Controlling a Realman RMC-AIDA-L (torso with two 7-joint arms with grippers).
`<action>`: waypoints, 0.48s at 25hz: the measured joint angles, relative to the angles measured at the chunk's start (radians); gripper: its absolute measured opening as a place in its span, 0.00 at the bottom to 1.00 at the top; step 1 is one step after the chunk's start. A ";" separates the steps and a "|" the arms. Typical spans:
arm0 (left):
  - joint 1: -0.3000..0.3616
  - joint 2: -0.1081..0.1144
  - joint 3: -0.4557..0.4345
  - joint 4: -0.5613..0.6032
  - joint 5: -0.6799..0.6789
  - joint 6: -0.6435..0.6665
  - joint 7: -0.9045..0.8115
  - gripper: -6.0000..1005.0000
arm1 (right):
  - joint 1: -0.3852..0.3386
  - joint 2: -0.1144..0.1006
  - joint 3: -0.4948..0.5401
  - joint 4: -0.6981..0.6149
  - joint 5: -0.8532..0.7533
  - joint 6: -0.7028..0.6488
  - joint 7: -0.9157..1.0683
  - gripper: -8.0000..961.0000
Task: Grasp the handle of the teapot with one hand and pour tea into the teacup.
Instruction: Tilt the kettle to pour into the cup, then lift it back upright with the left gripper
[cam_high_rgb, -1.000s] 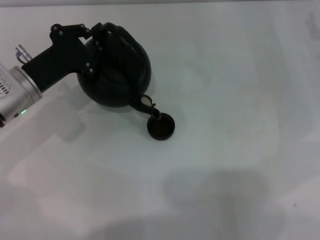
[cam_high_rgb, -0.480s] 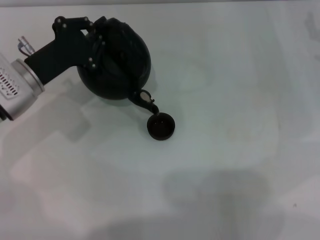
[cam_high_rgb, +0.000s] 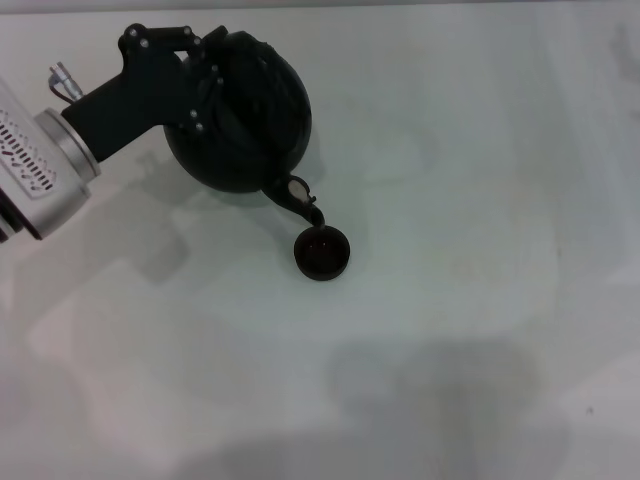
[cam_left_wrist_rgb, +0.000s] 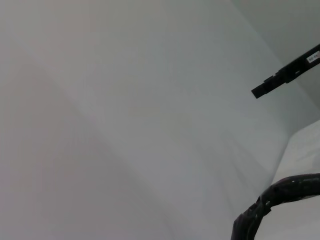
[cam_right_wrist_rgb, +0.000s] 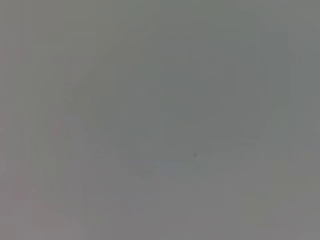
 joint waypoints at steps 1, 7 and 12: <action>0.000 0.000 0.004 -0.001 0.000 0.000 0.002 0.10 | 0.000 0.000 0.000 0.000 0.002 0.000 0.000 0.85; -0.003 -0.002 0.013 -0.002 0.000 -0.001 0.025 0.10 | 0.000 -0.001 0.000 -0.003 0.011 0.000 0.001 0.85; -0.004 -0.004 0.014 -0.004 0.000 -0.001 0.042 0.10 | -0.002 -0.001 0.000 -0.005 0.020 0.000 0.001 0.85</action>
